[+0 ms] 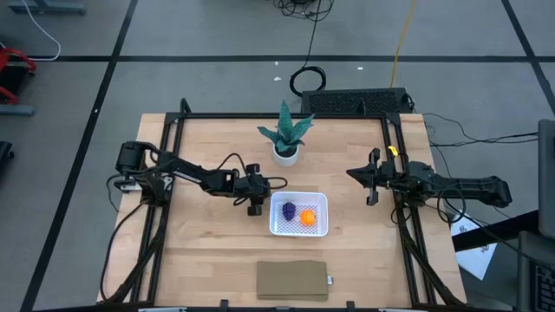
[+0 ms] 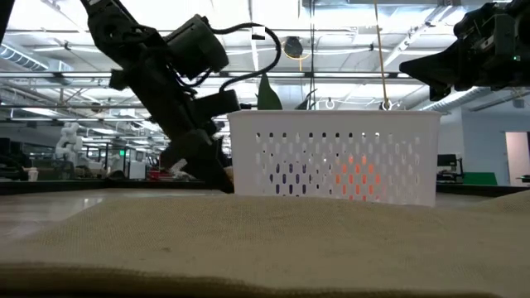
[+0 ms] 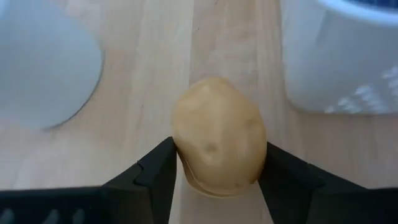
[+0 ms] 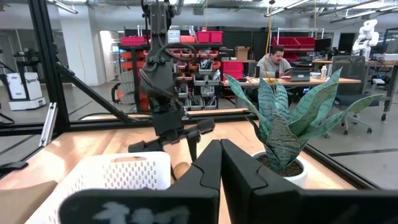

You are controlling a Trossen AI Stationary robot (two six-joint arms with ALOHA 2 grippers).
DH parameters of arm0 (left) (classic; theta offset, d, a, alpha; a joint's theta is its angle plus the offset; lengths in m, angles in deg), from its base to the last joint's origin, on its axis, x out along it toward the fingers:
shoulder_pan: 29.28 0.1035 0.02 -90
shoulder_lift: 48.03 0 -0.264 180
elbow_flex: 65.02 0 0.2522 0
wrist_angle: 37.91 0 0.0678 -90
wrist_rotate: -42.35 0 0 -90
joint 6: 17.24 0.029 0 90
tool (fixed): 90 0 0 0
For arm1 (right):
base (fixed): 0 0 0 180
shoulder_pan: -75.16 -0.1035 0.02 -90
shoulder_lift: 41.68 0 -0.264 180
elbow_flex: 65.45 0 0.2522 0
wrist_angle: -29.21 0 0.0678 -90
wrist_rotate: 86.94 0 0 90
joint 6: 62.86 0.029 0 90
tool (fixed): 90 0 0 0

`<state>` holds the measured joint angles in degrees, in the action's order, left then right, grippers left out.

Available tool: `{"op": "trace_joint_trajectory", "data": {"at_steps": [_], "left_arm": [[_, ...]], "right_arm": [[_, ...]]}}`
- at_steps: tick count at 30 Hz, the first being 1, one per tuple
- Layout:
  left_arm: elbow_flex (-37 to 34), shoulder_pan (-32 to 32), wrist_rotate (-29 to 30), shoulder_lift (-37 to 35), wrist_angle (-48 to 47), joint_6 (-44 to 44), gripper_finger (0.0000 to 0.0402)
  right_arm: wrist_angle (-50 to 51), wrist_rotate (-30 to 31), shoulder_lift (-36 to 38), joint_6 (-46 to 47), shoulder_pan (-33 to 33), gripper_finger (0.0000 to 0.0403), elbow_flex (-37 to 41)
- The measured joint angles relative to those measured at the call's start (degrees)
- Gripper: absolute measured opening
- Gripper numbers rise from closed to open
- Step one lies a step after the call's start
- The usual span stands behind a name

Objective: Pick and placing Produce into tupperware
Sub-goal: Put the brown potato into the white bin

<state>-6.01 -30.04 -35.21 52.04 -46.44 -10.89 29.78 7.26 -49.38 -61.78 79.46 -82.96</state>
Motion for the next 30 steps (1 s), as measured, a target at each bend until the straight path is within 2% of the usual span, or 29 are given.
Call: {"op": "trace_joint_trajectory", "data": {"at_steps": [10, 20, 26, 30], "left_arm": [[0.0, 0.0, 1.2, -8.2, -10.9, 1.1, 0.0179], [0.0, 0.0, 2.8, -15.6, -17.5, 3.4, 0.0179], [0.0, 0.4, 3.2, -22.8, -21.5, 5.1, 0.0179], [-0.3, 0.4, 1.3, -27.8, -23.6, 6.4, 0.0179]], "right_arm": [[0.2, 0.0, -0.1, 0.2, 0.0, 0.0000, 0.0], [0.2, 0.0, -0.1, 1.0, 0.0, 0.0000, 0.0], [0.2, 0.0, -0.1, 1.0, 0.0, 0.0000, 0.0], [0.2, 0.0, -0.1, 1.1, 0.0, 0.0000, 0.0]]}}
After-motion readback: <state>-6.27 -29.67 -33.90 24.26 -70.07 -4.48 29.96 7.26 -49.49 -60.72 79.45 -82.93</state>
